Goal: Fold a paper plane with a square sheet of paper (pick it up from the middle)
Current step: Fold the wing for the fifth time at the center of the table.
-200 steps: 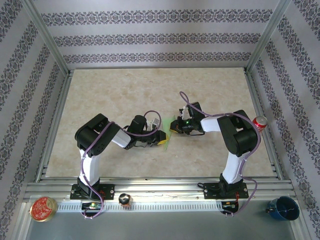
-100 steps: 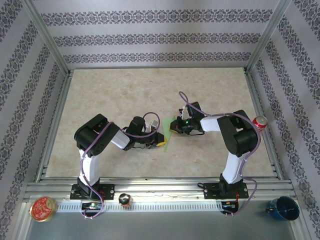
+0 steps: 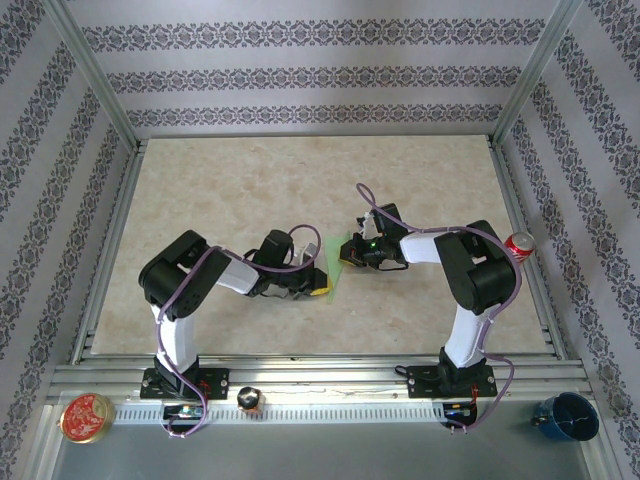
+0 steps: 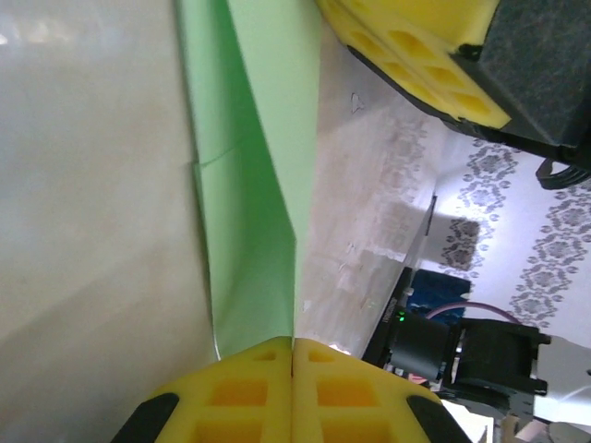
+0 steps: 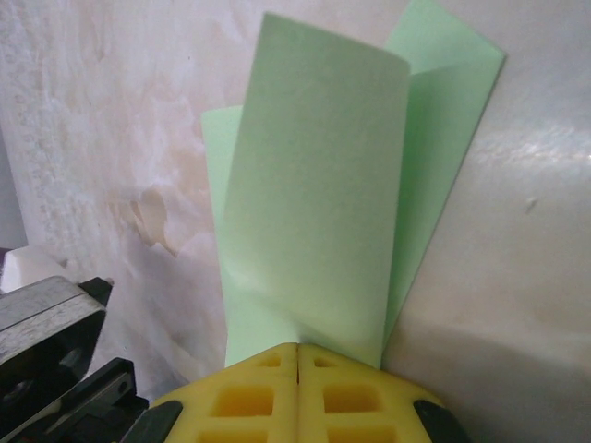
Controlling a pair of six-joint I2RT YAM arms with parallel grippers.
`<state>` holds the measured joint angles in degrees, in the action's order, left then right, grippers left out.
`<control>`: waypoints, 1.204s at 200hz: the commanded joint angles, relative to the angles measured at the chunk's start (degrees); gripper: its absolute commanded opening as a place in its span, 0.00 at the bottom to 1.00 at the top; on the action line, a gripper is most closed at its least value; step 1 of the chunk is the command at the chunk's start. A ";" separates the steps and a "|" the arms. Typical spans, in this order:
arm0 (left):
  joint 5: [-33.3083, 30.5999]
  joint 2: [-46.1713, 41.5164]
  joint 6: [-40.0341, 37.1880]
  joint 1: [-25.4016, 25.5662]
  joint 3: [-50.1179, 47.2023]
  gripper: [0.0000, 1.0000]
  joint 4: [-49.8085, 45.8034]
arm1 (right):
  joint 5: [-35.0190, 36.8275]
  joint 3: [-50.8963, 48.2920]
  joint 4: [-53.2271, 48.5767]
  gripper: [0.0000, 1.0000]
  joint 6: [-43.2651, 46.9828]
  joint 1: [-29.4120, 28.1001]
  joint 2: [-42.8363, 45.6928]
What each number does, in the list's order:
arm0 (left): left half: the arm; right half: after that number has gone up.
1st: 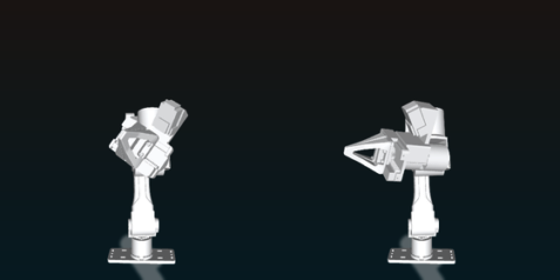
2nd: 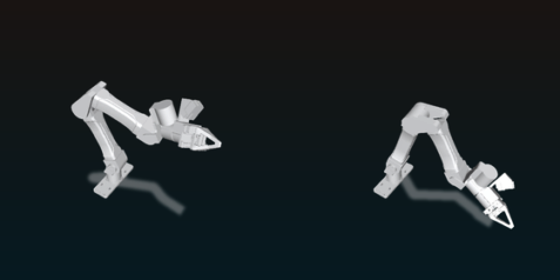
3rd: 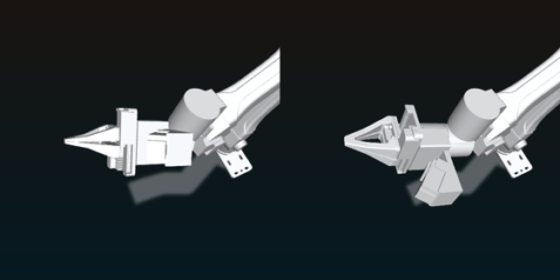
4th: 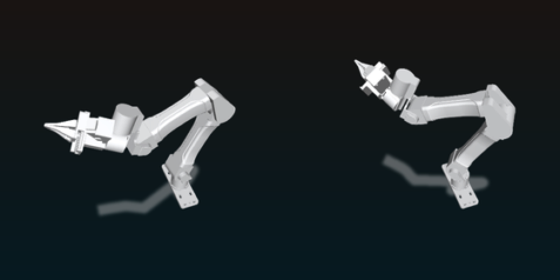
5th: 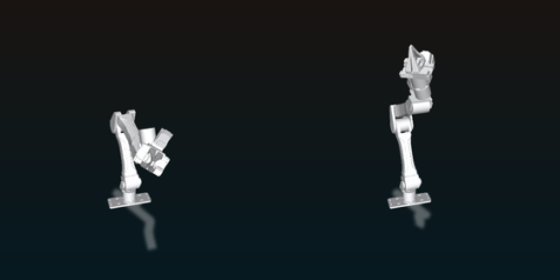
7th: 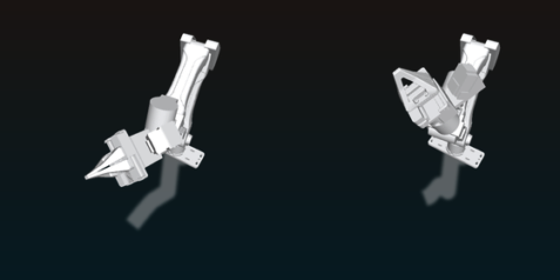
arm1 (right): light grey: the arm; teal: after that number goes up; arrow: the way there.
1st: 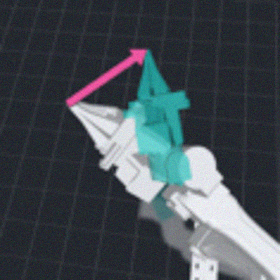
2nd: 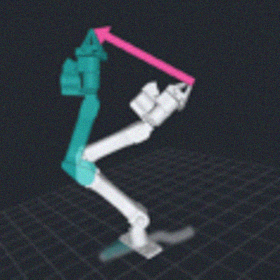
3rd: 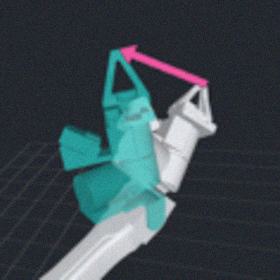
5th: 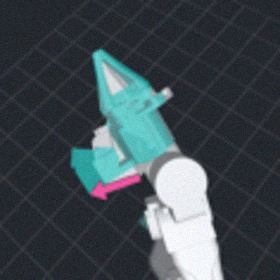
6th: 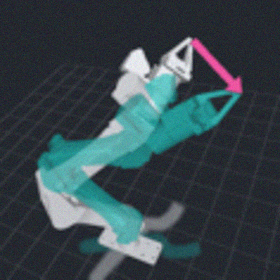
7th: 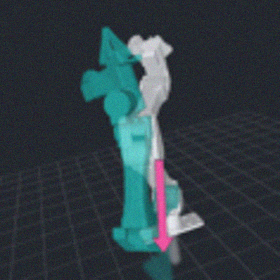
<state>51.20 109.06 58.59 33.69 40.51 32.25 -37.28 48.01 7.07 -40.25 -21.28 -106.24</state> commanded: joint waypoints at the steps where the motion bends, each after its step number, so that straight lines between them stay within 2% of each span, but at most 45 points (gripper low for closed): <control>1: 0.14 -2.21 -6.56 1.11 1.68 0.06 -12.02 | 3.60 -0.64 -4.50 0.07 1.40 -2.10 -2.70; 41: 0.80 -1.99 -7.14 2.06 3.23 0.11 -12.98 | 3.61 -0.67 -4.69 0.07 1.40 -2.10 -2.82; 78: 0.61 -1.48 -7.92 2.80 4.18 0.03 -14.18 | 3.61 -0.66 -4.78 0.07 1.40 -2.13 -2.92; 100: 0.09 -1.37 -8.43 2.88 4.27 0.02 -15.07 | 3.53 -0.70 -4.79 0.07 1.40 -2.15 -2.92; 241: -2.83 -0.08 -17.14 4.93 8.21 0.05 -30.78 | 4.21 -0.33 -6.24 0.07 2.09 -2.19 -3.28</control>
<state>47.64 108.05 44.49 36.82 48.49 9.39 -36.67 48.64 5.74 -39.94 -21.54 -106.24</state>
